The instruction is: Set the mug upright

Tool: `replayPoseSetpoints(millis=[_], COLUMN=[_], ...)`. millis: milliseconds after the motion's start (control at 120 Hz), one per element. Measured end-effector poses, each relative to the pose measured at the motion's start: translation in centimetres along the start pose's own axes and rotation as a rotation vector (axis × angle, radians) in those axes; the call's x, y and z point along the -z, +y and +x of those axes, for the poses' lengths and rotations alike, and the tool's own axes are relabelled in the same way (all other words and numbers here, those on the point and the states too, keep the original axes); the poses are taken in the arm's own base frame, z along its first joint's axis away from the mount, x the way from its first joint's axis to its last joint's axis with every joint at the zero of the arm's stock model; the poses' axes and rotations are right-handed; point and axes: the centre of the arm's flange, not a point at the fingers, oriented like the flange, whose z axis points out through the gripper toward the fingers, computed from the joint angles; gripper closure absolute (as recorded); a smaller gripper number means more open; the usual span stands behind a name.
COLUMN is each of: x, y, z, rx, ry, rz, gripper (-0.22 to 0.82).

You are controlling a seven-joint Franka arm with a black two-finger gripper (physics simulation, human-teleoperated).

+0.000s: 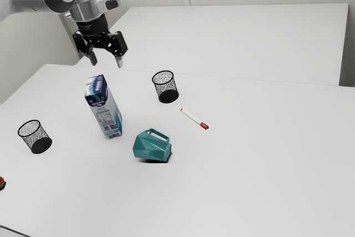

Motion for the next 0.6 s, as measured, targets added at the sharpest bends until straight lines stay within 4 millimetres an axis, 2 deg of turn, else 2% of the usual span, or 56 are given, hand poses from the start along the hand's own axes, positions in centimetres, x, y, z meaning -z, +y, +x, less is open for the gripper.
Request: replayPoseSetpoints(millis=[125, 267, 600], x=[-0.1, -1.3, -8.9], y=[0.5, 1.0, 0.6], z=[-0.3, -2.1, -4.2], rx=[-0.005, -0.014, 0.026], ry=[-0.003, -0.008, 0.003], rz=[0.000, -0.003, -0.111], gripper=[0.02, 0.02, 0.02])
